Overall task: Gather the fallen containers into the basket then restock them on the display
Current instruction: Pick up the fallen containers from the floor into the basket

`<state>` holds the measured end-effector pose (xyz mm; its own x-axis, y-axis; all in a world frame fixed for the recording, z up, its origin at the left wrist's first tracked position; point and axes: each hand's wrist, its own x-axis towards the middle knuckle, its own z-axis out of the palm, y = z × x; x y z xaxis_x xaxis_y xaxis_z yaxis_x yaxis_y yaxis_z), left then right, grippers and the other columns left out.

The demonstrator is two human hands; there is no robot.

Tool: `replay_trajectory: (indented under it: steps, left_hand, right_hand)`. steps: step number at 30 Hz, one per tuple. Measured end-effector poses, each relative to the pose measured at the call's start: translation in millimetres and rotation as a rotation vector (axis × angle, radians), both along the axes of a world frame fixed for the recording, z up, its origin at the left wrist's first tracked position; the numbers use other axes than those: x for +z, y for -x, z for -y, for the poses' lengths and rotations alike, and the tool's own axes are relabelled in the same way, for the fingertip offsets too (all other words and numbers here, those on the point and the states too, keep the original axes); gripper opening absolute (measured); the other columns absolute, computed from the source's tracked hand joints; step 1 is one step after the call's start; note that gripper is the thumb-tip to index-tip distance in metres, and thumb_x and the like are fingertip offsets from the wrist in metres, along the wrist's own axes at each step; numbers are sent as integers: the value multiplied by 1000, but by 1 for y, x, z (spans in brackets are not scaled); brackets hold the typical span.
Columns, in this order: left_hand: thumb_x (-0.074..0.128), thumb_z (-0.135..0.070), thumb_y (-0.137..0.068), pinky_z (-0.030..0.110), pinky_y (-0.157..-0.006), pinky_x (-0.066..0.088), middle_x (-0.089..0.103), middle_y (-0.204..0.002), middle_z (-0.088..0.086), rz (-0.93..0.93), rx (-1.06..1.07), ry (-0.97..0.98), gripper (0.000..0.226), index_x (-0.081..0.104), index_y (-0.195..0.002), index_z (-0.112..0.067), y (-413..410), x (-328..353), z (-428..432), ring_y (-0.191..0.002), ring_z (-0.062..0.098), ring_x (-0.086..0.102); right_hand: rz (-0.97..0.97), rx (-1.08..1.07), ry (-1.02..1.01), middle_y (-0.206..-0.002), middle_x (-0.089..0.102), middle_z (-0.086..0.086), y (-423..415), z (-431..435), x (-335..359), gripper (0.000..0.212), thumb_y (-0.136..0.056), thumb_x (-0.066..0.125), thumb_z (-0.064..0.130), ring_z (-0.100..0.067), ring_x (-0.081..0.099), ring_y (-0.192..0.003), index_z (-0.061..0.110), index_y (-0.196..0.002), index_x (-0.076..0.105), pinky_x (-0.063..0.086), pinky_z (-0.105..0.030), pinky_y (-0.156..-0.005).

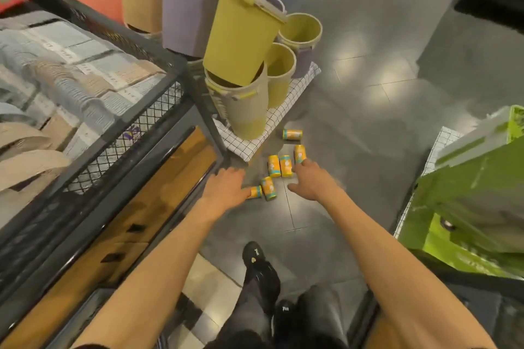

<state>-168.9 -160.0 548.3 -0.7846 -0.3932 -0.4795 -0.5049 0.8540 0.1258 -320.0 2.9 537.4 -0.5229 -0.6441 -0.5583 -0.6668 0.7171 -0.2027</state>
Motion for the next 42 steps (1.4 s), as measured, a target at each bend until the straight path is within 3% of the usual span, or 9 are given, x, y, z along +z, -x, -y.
replay_trajectory:
  steps: [6, 13, 19, 24, 29, 35, 42]
  left_hand:
    - [52, -44, -91, 43, -92, 47, 59, -123, 8, 110, 58, -59, 43, 55, -124, -16, 25, -54, 23, -117, 30, 53]
    - [52, -39, -94, 44, -92, 48, 56, -128, 12, 171, 136, -157, 45, 53, -128, -10, 60, -145, 46, -121, 33, 49]
    - [50, -37, -96, 42, -94, 43, 52, -135, 12, 204, 161, -196, 44, 50, -132, -12, 80, -254, 55, -125, 33, 47]
    - [49, -39, -98, 43, -99, 40, 51, -135, 15, 276, 123, -202, 46, 48, -136, -14, 90, -362, 62, -125, 36, 47]
    - [52, -35, -94, 40, -87, 44, 57, -127, 15, 212, 104, -178, 40, 56, -127, -13, 101, -457, 79, -119, 35, 53]
    - [55, -36, -89, 39, -93, 43, 57, -126, 9, 205, 115, -158, 38, 57, -124, -22, 113, -561, 103, -118, 34, 53]
    - [55, -37, -87, 45, -95, 44, 55, -123, 10, 172, 81, -152, 40, 53, -122, -18, 135, -662, 117, -117, 35, 51]
  right_hand:
    - [60, 38, -67, -143, 40, -13, 33, 30, -55, 55, -94, 55, 43, -34, 43, -129, 13, -139, 44, 43, -48, -100]
    - [127, 87, -134, -141, 43, -15, 76, 60, -148, 55, -94, 55, 41, -35, 46, -127, 11, -139, 44, 44, -47, -100]
    - [157, 146, -198, -141, 42, -16, 92, 81, -262, 54, -93, 54, 34, -35, 42, -129, 9, -140, 43, 42, -46, -102]
    - [115, 221, -217, -141, 42, -17, 104, 96, -364, 59, -94, 56, 40, -35, 41, -131, 10, -142, 40, 40, -45, -101]
    - [124, 170, -167, -139, 43, -14, 110, 110, -471, 56, -93, 60, 38, -33, 44, -130, 11, -139, 44, 42, -43, -101]
    - [115, 146, -123, -136, 50, -15, 117, 134, -583, 53, -91, 61, 35, -33, 49, -125, 9, -135, 48, 45, -43, -100]
    - [110, 81, -63, -133, 53, -14, 134, 153, -677, 52, -90, 61, 37, -33, 53, -120, 12, -134, 49, 48, -45, -97]
